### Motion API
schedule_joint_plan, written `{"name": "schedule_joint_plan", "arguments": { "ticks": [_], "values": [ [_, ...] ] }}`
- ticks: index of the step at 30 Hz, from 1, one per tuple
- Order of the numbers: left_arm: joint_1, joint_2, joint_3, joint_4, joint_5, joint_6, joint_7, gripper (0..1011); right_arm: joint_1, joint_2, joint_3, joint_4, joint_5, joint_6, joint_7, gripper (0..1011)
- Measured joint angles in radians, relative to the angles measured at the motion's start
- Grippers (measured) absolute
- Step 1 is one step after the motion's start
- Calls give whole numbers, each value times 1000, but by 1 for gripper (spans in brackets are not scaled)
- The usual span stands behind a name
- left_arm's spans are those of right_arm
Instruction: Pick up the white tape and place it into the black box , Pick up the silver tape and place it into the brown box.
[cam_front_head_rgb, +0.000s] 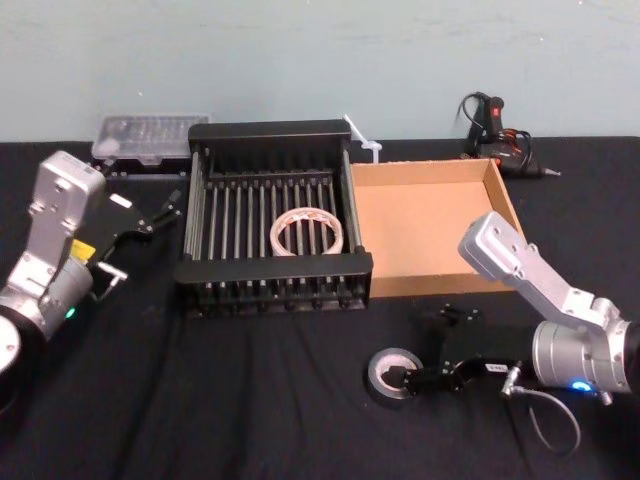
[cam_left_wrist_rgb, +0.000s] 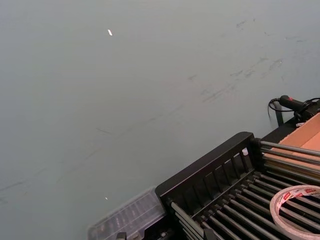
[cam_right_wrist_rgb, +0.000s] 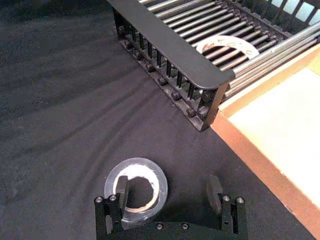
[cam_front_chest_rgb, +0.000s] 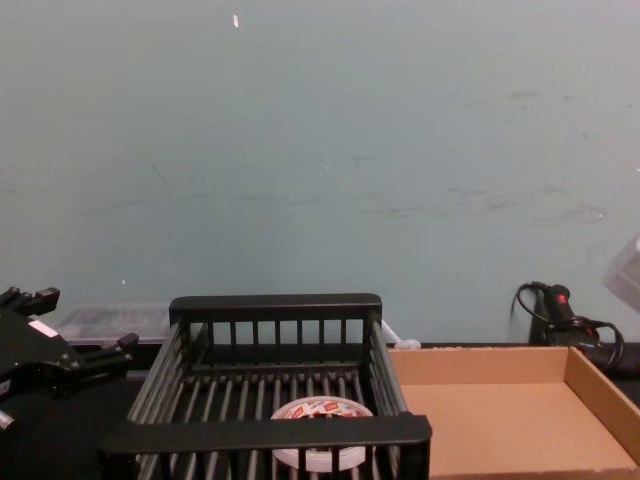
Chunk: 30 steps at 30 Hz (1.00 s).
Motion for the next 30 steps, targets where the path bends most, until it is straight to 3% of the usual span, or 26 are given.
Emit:
{"name": "schedule_joint_plan", "arguments": {
  "ticks": [30],
  "values": [
    [0, 0, 0, 0, 0, 0, 0, 1001, 35, -35, -28, 63, -2, 16, -10, 1002]
  ]
}}
